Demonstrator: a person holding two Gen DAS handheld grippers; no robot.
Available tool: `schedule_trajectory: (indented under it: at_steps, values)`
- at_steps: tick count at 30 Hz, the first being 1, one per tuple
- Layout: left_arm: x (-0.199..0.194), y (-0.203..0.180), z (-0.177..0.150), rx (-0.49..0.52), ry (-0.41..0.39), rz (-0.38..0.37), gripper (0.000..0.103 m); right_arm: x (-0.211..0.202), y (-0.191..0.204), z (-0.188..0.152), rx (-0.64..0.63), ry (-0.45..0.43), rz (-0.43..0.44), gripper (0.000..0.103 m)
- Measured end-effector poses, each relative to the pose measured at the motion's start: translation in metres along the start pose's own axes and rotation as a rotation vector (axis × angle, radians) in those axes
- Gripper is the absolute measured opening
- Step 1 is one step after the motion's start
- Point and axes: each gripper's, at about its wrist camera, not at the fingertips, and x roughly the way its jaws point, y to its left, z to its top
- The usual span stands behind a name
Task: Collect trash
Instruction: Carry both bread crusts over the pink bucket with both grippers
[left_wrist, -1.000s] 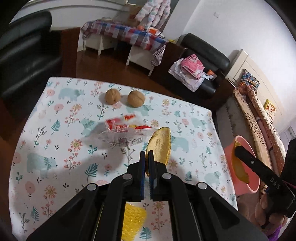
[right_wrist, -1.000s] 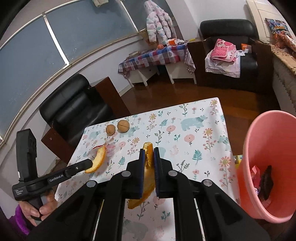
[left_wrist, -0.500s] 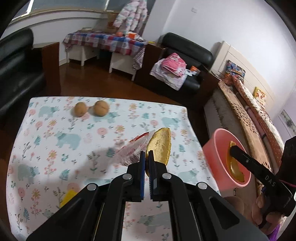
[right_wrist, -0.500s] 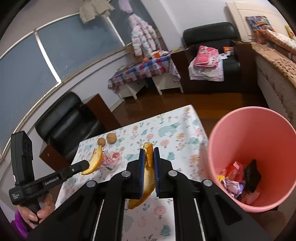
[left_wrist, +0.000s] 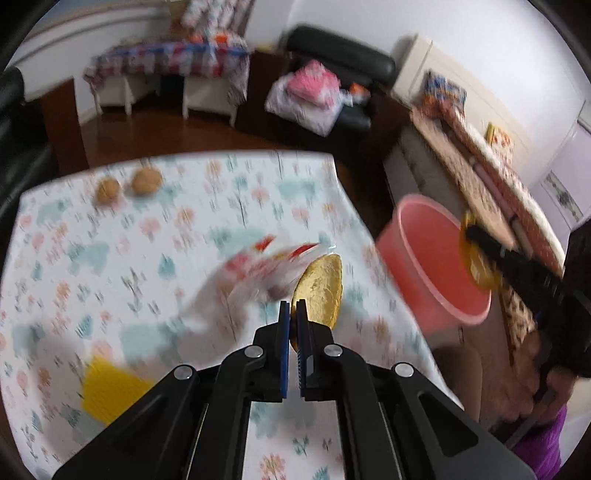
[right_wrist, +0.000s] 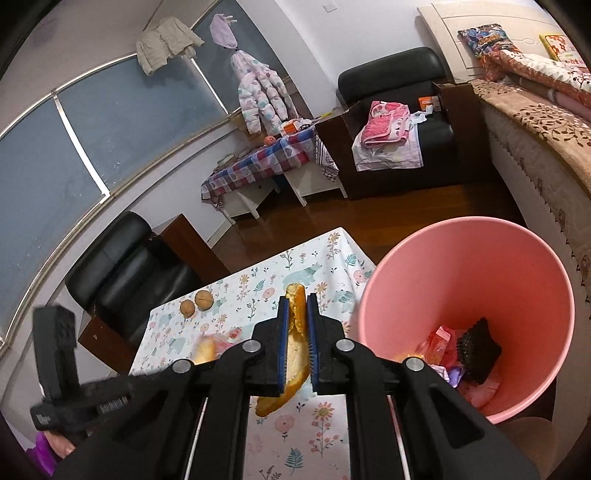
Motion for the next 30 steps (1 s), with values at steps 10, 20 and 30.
schedule_trajectory:
  at_steps: [10, 20, 30]
  values:
    - [0.029, -0.004, -0.034, 0.045, 0.148, 0.01, 0.003, -0.002, -0.005, -0.001, 0.011, 0.004, -0.005, 0.01]
    - [0.011, -0.035, -0.025, 0.142, 0.082, -0.046, 0.003, -0.01, -0.008, 0.002, 0.009, -0.023, -0.029, 0.01]
    - [0.0, -0.083, 0.027, 0.168, -0.054, -0.113, 0.003, -0.028, -0.034, 0.01, 0.046, -0.089, -0.105, 0.01]
